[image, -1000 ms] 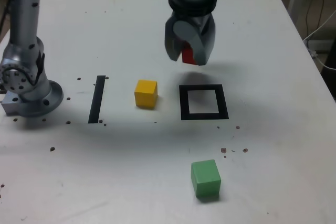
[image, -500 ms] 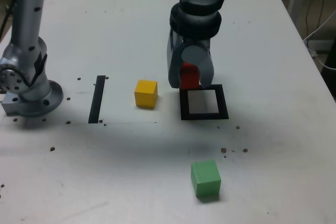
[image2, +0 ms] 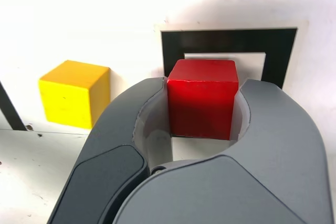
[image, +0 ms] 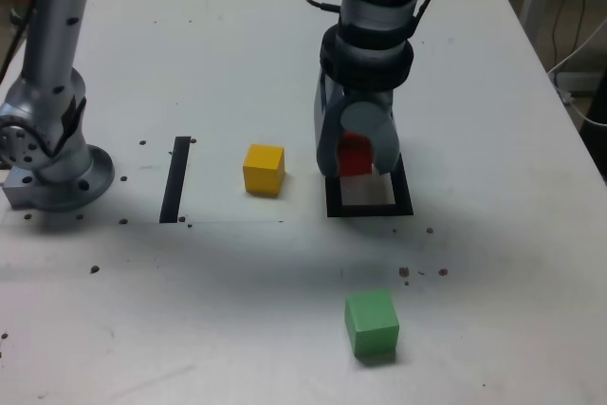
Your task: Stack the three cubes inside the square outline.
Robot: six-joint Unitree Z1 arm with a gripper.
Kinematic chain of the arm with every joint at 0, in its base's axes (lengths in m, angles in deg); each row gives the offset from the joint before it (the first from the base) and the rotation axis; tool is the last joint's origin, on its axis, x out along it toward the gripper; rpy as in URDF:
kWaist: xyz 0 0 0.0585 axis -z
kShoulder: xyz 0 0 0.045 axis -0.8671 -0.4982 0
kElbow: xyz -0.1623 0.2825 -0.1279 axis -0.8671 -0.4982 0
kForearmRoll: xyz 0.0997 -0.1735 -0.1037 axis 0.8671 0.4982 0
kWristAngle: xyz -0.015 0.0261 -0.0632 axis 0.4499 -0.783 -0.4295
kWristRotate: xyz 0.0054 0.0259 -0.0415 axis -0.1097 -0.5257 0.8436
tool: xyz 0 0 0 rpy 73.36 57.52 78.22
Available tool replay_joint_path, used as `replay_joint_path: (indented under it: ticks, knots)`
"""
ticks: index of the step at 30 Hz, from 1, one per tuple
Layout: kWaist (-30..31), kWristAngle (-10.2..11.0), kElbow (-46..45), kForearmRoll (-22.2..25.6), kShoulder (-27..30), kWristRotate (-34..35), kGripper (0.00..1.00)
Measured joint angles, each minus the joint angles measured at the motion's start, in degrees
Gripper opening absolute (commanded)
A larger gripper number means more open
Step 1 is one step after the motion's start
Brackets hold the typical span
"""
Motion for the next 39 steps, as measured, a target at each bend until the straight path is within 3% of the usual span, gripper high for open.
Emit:
replay_joint_path:
  ticks: [6, 11, 15, 20, 23, 33, 39]
  knots:
    - [0.5, -0.2, -0.4, -1.8, -0.6, 0.2, 0.17]
    - [0.7, -0.2, -0.2, -3.1, -1.2, 0.3, 0.26]
    - [0.7, -0.2, 0.1, -3.4, -2.0, 0.4, 0.48]
    - [0.7, -0.2, 0.3, -3.0, -2.1, 0.8, 0.87]
    - [0.8, -0.1, 0.4, -2.0, -2.1, 1.1, 0.98]
    - [1.2, 2.5, 1.6, 2.9, 0.1, 1.9, 0.99]
    - [1.2, 3.8, 1.4, 6.3, 5.8, -0.1, 1.00]
